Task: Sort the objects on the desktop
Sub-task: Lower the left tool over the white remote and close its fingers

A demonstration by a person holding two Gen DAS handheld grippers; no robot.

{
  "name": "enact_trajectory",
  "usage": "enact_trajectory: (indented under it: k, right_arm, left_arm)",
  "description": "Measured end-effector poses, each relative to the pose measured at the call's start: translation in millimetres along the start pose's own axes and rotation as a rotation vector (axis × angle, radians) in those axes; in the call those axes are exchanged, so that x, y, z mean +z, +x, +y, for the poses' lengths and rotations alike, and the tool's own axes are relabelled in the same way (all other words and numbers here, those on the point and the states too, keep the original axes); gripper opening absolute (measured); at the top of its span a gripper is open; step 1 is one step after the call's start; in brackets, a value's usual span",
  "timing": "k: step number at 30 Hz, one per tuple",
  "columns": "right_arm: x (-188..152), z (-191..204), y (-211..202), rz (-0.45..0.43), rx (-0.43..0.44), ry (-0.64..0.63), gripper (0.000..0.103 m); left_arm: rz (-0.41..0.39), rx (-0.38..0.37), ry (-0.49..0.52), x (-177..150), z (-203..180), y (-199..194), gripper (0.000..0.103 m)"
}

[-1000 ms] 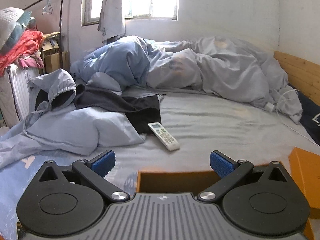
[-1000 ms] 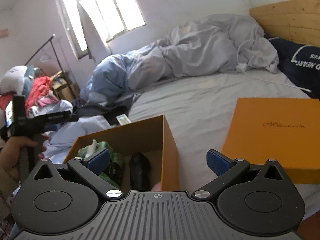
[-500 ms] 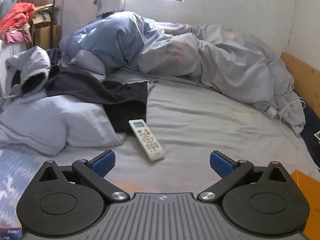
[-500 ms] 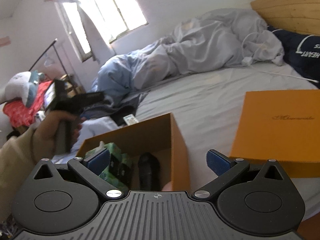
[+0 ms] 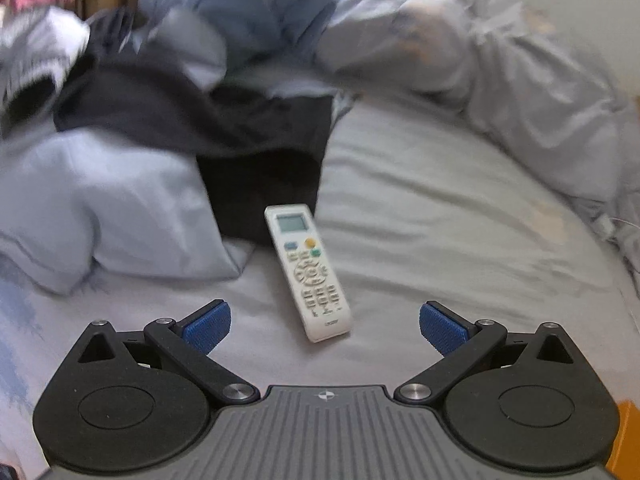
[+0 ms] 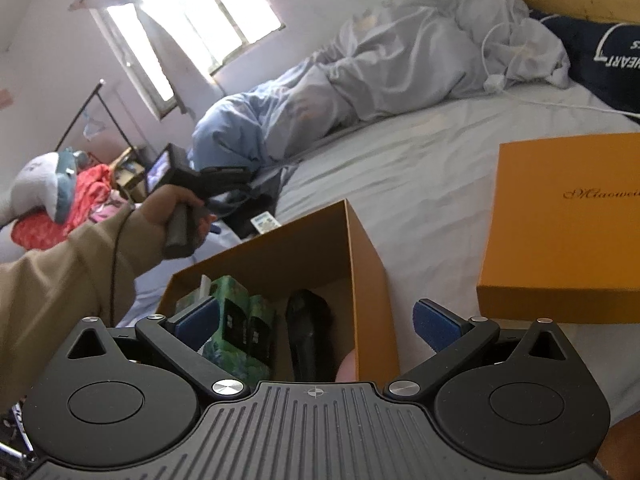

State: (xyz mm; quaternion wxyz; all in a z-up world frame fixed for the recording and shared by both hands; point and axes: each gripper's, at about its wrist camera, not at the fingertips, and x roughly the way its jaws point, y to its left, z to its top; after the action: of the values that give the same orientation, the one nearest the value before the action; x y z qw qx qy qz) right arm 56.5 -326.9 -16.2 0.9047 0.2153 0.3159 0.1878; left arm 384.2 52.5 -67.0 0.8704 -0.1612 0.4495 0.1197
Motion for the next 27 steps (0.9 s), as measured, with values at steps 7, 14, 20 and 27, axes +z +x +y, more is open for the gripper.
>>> enact_trajectory:
  k: [7,14,20,27]
  right_arm:
    - [-1.3,-9.8,5.5,0.023,-0.002,0.042,0.103]
    - [-2.7,-19.6,11.0,0.047,-0.005,0.085,0.103]
    - [-4.1,-22.0,16.4,0.08,-0.002,0.096,0.103]
    - [-4.7,-27.0,17.5,0.092,-0.01,0.125,0.103]
  left_arm:
    - [0.091,0.109,-0.022,13.5,-10.7,50.4,0.103]
    - [0.135,0.202,-0.031,15.4,-20.0,87.5,0.103]
    - [0.153,0.233,-0.057,13.3,-18.1,105.5,0.097]
    - [0.128,0.208,-0.045,16.7,-23.2,106.0,0.074]
